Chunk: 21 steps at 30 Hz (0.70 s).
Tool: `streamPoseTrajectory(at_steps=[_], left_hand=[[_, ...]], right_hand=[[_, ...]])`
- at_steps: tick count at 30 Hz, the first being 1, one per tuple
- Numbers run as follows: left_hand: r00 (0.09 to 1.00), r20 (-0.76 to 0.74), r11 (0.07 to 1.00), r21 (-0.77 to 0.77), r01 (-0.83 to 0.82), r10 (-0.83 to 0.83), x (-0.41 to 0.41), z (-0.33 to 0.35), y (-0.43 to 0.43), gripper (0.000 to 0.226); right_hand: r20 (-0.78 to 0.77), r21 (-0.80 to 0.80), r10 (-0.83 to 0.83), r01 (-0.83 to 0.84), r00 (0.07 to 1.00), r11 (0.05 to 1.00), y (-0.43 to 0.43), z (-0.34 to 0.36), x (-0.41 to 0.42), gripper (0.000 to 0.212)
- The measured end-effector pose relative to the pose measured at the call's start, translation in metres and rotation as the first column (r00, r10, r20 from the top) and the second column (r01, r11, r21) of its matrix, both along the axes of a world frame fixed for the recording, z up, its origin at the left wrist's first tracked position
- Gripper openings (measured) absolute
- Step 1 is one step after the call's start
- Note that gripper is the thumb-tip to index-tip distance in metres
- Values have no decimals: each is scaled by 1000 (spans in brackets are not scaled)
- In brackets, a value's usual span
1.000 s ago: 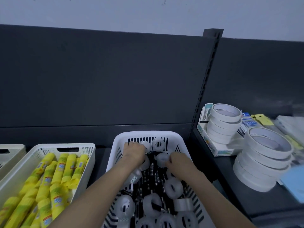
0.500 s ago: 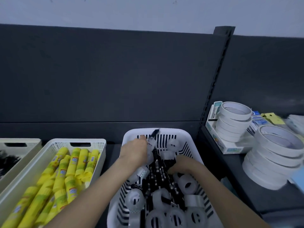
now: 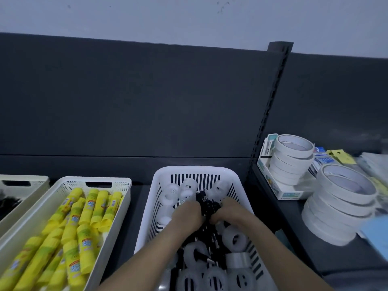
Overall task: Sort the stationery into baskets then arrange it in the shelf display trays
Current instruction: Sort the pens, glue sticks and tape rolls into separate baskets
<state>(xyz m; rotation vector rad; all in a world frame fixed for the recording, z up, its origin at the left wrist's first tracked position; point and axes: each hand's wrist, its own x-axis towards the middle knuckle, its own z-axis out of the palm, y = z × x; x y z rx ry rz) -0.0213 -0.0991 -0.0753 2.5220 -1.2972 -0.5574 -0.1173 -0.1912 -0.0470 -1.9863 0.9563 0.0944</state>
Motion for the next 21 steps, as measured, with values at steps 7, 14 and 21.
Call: streamPoseTrajectory(at_steps=[7, 14, 21], left_hand=[[966, -228, 990, -46, -132, 118, 4, 5, -4, 15], [936, -315, 986, 101, -133, 159, 3, 8, 1, 19], [913, -358, 974, -43, -224, 195, -8, 10, 4, 26]], right_hand=[[174, -52, 27, -18, 984, 999, -8, 18, -3, 32], [417, 15, -118, 123, 901, 992, -14, 27, -6, 19], [589, 48, -247, 273, 769, 961, -4, 28, -14, 13]])
